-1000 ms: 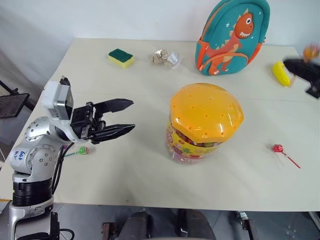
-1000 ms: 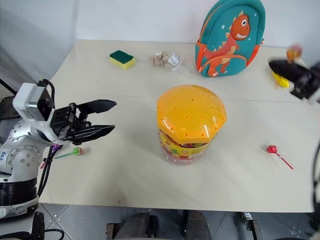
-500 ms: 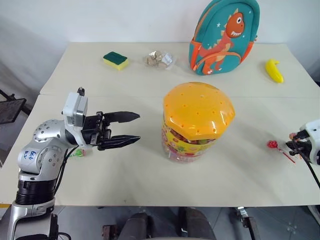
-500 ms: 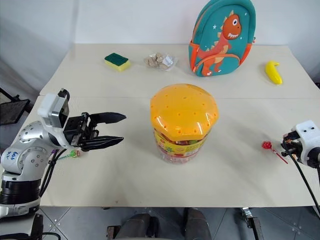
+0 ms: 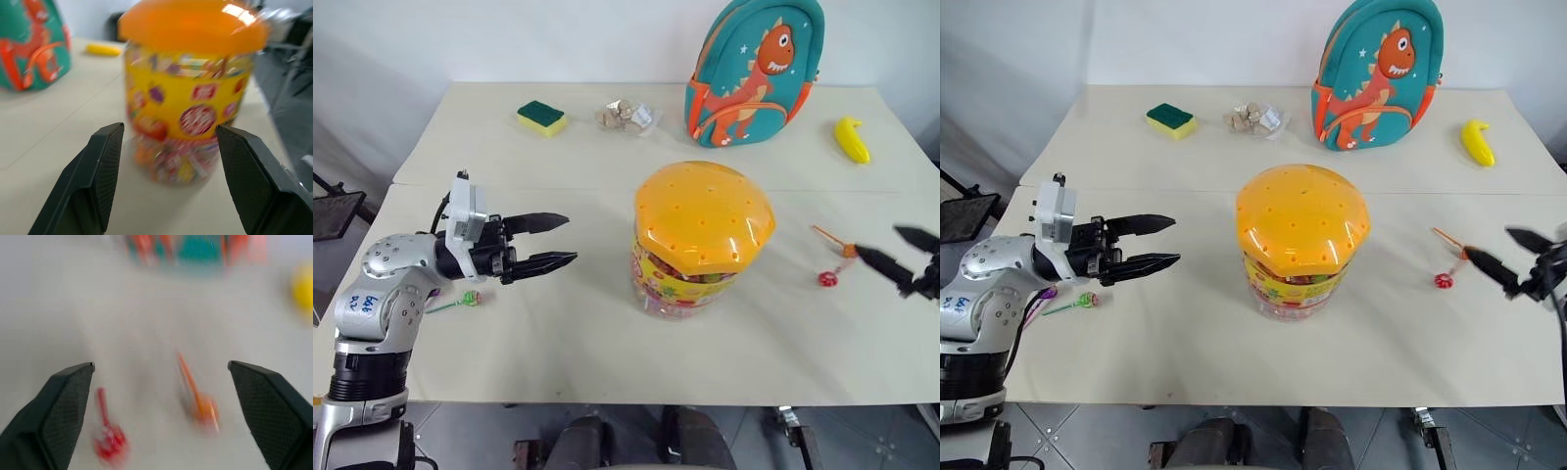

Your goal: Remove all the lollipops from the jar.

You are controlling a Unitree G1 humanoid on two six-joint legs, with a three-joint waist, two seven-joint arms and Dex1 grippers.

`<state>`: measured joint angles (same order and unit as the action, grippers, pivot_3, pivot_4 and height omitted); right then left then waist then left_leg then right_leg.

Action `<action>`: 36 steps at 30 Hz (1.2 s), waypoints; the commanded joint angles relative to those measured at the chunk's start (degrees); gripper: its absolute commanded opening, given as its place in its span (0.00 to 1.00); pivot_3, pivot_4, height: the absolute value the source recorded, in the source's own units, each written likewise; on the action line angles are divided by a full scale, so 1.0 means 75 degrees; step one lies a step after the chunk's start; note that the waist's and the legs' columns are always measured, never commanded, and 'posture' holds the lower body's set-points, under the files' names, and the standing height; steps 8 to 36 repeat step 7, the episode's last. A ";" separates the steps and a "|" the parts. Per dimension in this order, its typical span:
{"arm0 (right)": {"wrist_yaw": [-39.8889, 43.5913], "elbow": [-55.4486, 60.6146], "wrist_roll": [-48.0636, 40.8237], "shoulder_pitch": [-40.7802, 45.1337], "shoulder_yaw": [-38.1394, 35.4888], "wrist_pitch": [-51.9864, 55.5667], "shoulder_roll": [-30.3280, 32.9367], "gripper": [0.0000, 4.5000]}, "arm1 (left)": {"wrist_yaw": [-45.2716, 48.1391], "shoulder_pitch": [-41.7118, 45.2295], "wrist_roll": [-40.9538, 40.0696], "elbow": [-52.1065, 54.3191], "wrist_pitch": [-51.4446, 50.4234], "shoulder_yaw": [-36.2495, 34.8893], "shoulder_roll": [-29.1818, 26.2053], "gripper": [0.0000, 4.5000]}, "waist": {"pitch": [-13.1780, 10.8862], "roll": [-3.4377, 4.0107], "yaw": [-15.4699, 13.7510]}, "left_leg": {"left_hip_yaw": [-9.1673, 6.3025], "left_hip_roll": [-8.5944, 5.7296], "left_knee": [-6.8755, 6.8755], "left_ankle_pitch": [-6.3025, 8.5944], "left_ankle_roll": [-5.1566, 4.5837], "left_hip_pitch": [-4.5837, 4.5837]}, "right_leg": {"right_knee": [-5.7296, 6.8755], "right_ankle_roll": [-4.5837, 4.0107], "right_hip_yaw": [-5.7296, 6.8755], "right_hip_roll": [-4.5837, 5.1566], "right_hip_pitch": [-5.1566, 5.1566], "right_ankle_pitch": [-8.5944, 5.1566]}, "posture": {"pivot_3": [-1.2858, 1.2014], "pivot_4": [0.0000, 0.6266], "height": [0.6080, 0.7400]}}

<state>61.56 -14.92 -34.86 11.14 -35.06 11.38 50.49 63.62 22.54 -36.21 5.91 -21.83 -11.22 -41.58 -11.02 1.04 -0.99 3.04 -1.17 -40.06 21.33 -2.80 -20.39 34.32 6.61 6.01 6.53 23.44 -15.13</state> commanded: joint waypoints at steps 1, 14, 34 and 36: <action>0.0698 0.0990 -0.0404 -0.0170 -0.0425 -0.0337 0.0265 0.99 | -0.0124 -0.0196 0.0350 -0.0386 0.0572 -0.0574 -0.0268 0.71 | -0.0001 -0.0001 -0.0004 | -0.0001 0.0003 0.0000 0.0001 0.0001 0.0000 | -0.0001 0.0000 0.0000 -0.0001 0.0000 0.0000 | 0.52 0.24 1.00; 0.1945 0.2366 -0.0344 -0.0668 -0.0080 -0.1121 0.0360 0.99 | -0.0176 -0.0157 0.0565 -0.0710 0.0903 -0.0851 -0.0535 0.71 | -0.0002 -0.0005 -0.0067 | -0.0013 -0.0002 -0.0002 0.0003 0.0000 -0.0001 | -0.0001 0.0000 -0.0007 0.0016 -0.0004 0.0000 | 0.52 0.24 1.00; 0.1945 0.2366 -0.0344 -0.0668 -0.0080 -0.1121 0.0360 0.99 | -0.0176 -0.0157 0.0565 -0.0710 0.0903 -0.0851 -0.0535 0.71 | -0.0002 -0.0005 -0.0067 | -0.0013 -0.0002 -0.0002 0.0003 0.0000 -0.0001 | -0.0001 0.0000 -0.0007 0.0016 -0.0004 0.0000 | 0.52 0.24 1.00; 0.1945 0.2366 -0.0344 -0.0668 -0.0080 -0.1121 0.0360 0.99 | -0.0176 -0.0157 0.0565 -0.0710 0.0903 -0.0851 -0.0535 0.71 | -0.0002 -0.0005 -0.0067 | -0.0013 -0.0002 -0.0002 0.0003 0.0000 -0.0001 | -0.0001 0.0000 -0.0007 0.0016 -0.0004 0.0000 | 0.52 0.24 1.00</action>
